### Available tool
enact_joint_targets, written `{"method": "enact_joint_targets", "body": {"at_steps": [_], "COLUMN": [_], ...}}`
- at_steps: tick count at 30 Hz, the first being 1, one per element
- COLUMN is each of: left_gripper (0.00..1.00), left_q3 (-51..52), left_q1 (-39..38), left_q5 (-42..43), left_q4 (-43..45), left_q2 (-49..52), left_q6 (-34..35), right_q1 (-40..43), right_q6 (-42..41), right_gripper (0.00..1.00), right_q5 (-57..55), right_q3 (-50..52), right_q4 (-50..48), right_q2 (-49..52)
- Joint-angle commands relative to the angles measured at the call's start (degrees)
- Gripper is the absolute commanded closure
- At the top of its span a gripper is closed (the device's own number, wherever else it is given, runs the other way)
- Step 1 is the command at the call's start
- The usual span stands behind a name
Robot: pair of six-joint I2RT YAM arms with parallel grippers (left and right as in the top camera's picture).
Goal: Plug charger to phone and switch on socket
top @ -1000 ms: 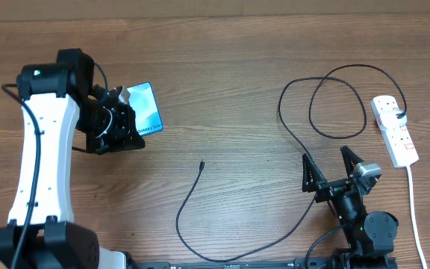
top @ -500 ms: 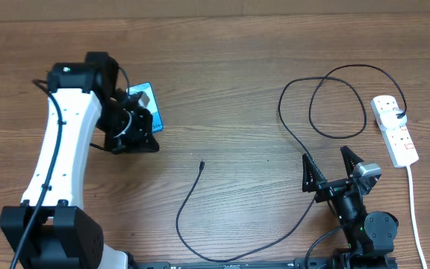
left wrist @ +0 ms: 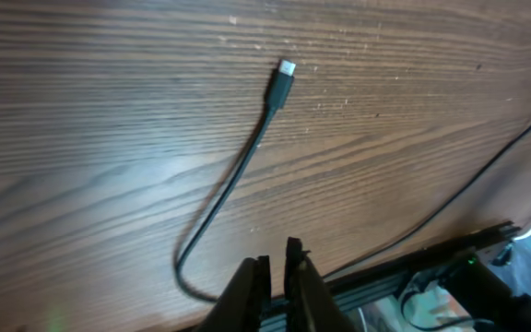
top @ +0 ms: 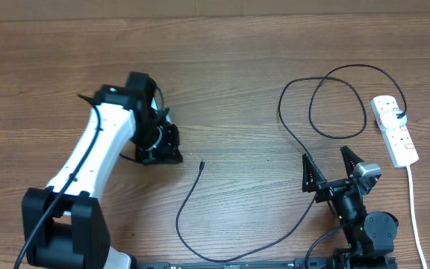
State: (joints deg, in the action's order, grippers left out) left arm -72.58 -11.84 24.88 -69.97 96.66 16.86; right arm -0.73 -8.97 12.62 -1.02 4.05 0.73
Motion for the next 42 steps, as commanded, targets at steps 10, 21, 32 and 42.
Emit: {"method": "enact_joint_targets", "body": {"at_steps": [10,21,32,42], "left_gripper": [0.75,0.09,0.0,0.0], "left_q3": [8.7,8.7,8.1,-10.9], "left_q1": [-11.3,-14.9,-14.1,-9.6], "left_q5": [-2.8,-4.5,-2.2,-6.2], "left_q4": [10.9,11.6,9.1,-4.9], "left_q2": [0.1,0.1,0.1,0.1], "left_q6": [6.0,7.5,7.4,8.2], "right_q1": [0.4,0.4,0.4,0.4], "right_q6": [0.3,0.3,0.3,0.3], "right_gripper": [0.0,0.0,0.0,0.0], "right_q5": [-0.5,-0.5,-0.5,-0.5], "right_q3": [0.5,0.5,0.5,0.5], "right_q4": [-0.3,-0.3,-0.3,-0.3], "right_q2": [-0.5,-0.5,-0.5,-0.5]}}
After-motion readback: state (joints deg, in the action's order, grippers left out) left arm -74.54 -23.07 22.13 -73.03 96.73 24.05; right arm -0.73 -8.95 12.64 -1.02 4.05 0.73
